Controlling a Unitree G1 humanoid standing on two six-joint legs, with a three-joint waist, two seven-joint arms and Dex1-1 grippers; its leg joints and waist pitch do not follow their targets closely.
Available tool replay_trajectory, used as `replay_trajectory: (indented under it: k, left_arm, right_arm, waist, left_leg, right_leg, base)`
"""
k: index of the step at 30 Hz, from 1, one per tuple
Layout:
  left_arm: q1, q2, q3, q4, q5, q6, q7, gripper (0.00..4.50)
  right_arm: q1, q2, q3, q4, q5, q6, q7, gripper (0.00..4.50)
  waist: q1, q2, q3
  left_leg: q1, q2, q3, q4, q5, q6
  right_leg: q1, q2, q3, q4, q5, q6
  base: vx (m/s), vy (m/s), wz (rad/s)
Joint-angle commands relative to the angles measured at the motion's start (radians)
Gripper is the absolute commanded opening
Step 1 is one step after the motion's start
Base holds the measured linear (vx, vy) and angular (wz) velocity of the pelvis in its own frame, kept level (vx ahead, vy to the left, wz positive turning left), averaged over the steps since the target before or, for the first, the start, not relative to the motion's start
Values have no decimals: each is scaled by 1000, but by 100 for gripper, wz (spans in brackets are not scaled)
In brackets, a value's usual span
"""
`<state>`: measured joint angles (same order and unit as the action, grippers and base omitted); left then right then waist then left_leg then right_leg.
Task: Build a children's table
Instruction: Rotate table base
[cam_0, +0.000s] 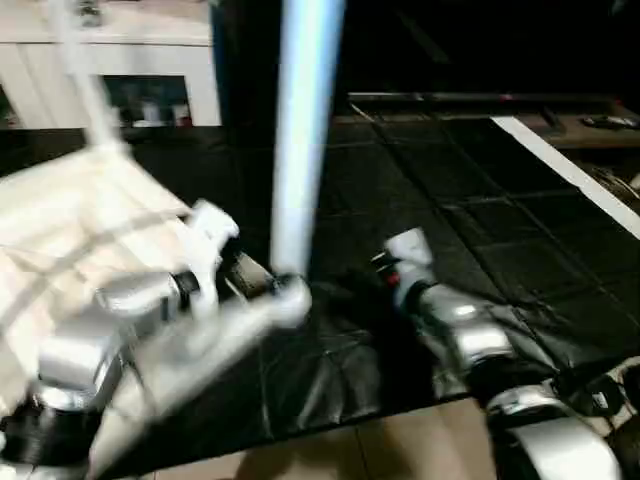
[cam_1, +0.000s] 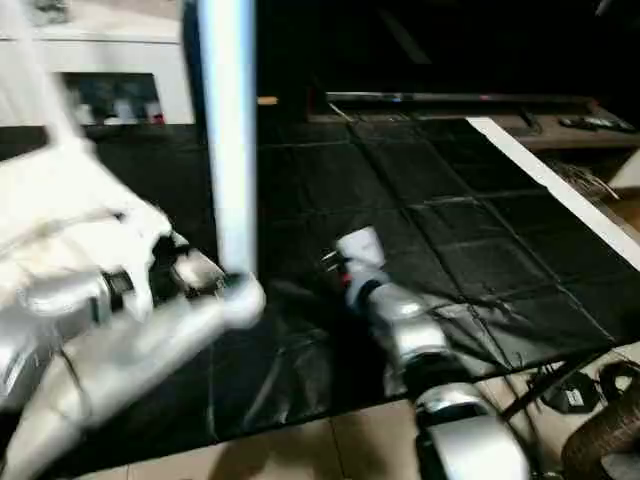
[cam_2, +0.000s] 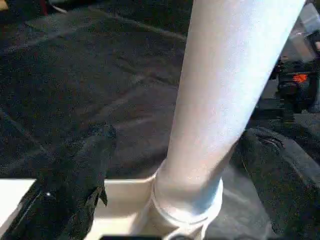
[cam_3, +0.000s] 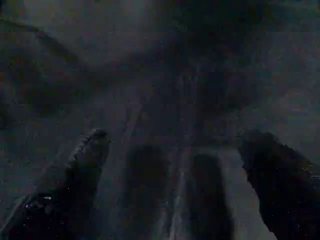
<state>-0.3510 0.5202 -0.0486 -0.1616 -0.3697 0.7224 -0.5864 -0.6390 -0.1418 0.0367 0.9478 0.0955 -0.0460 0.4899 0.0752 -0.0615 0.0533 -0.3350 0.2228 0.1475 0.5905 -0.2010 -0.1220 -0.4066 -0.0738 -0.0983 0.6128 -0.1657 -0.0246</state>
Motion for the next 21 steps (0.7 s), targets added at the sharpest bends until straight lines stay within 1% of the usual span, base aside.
replay_trajectory:
  k: [1,2,3,4,5,6,7,8,9,10,11,12,13,14,15,16,17,18,19,20,21]
  left_arm:
    - [-17,10,-20,-21,29,25,10,447]
    - [-23,13,-41,-26,50,43,21,447]
    - [-28,15,-67,-26,74,45,32,447]
    - [-28,13,-77,-27,77,45,33,447]
    - [-24,1,-78,-32,62,54,32,447]
    - [-21,-7,-70,-35,49,63,33,447]
    - [-21,-9,-68,-35,46,64,35,447]
    - [-11,-48,-30,-45,1,103,61,447]
    - [-8,-57,-19,-49,-12,123,71,447]
    - [-1,-63,-12,-58,-21,136,79,447]
    - [3,-67,-7,-64,-24,144,82,447]
    - [13,-69,-4,-78,-29,155,82,447]
    - [13,-69,-4,-78,-29,155,82,447]
    - [34,-70,-10,-104,-12,175,89,447]
    - [35,-70,-11,-105,-11,175,90,447]
    - [48,-73,-18,-119,-6,187,102,447]
    - [55,-69,-24,-132,-4,200,107,447]
    - [58,-67,-26,-137,-4,204,109,447]
    - [61,-63,-29,-144,-2,207,109,447]
    - [69,-46,-39,-169,-5,217,109,447]
    - [71,-27,-55,-182,2,222,102,447]
  right_arm:
    - [-22,-7,-9,-18,10,-8,10,450]
    - [-25,-8,-10,-18,7,-8,8,450]
    - [-26,-7,-12,-18,6,-9,10,450]
    - [-27,-6,-13,-19,6,-10,11,450]
    - [-26,-3,-13,-24,7,-9,13,450]
    - [-25,-2,-13,-25,7,-9,15,450]
    - [-25,-2,-13,-26,7,-9,15,450]
    - [-20,6,-11,-37,10,-1,25,450]
    - [-18,8,-8,-40,10,1,28,450]
    - [-16,11,-6,-45,10,-2,37,450]
    - [-15,13,-6,-48,10,-5,43,450]
    - [-12,16,-5,-57,15,-6,59,450]
    - [-12,16,-5,-57,15,-6,59,450]
    - [-4,24,-3,-88,35,-15,114,450]
    - [-4,25,-4,-90,38,-15,119,450]
    - [0,37,-14,-129,80,-11,180,450]
    - [2,43,-21,-156,108,2,216,450]
    - [2,45,-24,-165,118,7,229,450]
    - [2,46,-26,-176,128,13,242,450]
    - [-7,45,-32,-196,145,19,268,450]
    - [-15,43,-35,-196,146,18,272,450]
  waist:
    - [5,18,-59]
    - [7,22,-64]
    - [7,22,-66]
    - [9,22,-70]
    - [12,22,-75]
    - [13,22,-78]
    - [14,22,-79]
    - [13,22,-76]
    - [15,22,-73]
    - [16,21,-71]
    - [16,20,-68]
    - [15,13,-68]
    - [17,16,-67]
    - [15,13,-62]
    - [17,15,-61]
    - [17,12,-60]
    - [17,13,-59]
    - [17,15,-60]
    - [17,15,-60]
    - [18,14,-60]
    - [18,13,-59]
  left_leg:
    - [-16,2,11,-77,-227,-9]
    - [-17,4,11,-76,-183,-10]
    - [-16,4,13,-74,-157,-9]
    - [-17,2,16,-68,-105,-2]
    - [-20,-1,17,-63,-46,6]
    - [-20,-2,19,-59,-14,11]
    - [-22,-4,20,-57,13,16]
    - [-26,-6,23,-57,19,24]
    - [-25,-5,24,-59,-21,22]
    - [-25,-4,23,-61,-40,22]
    - [-24,-2,23,-64,-79,16]
    - [-23,-1,23,-65,-92,14]
    - [-22,1,22,-66,-106,12]
    - [-19,2,24,-68,-152,9]
    - [-19,4,22,-69,-161,8]
    - [-19,4,22,-70,-173,10]
    - [-20,5,21,-70,-175,14]
    - [-21,7,19,-71,-175,16]
    - [-21,7,19,-71,-175,16]
    - [-19,8,18,-72,-164,16]
    - [-20,8,18,-72,-164,16]
  right_leg:
    - [46,-56,50,-76,-363,-117]
    - [51,-56,51,-63,-278,-146]
    - [51,-54,52,-58,-230,-160]
    - [54,-51,52,-48,-137,-185]
    - [59,-50,53,-38,-53,-207]
    - [59,-49,54,-33,-7,-218]
    - [59,-47,53,-29,32,-230]
    - [62,-47,54,-28,67,-251]
    - [63,-50,54,-34,25,-248]
    - [63,-51,54,-38,-6,-243]
    - [63,-53,54,-43,-66,-229]
    - [64,-54,53,-46,-95,-219]
    - [63,-55,53,-47,-120,-214]
    - [57,-55,53,-58,-202,-188]
    - [58,-58,53,-58,-224,-181]
    - [55,-57,53,-65,-262,-162]
    - [54,-57,53,-66,-273,-153]
    - [54,-57,53,-64,-273,-150]
    - [54,-57,53,-64,-273,-150]
    - [52,-57,52,-63,-265,-156]
    - [52,-56,52,-63,-266,-156]
  base:
    - [53,3,0]
    - [53,3,0]
    - [56,8,0]
    - [0,0,0]
    - [0,0,0]
    - [0,0,0]
    - [0,0,0]
    - [0,0,0]
    - [0,0,0]
    - [0,0,0]
    - [0,0,0]
    - [0,0,0]
    - [0,0,0]
    - [0,0,0]
    - [0,0,0]
    - [0,0,0]
    - [0,0,0]
    - [0,0,0]
    - [0,0,0]
    - [0,0,0]
    - [0,0,0]
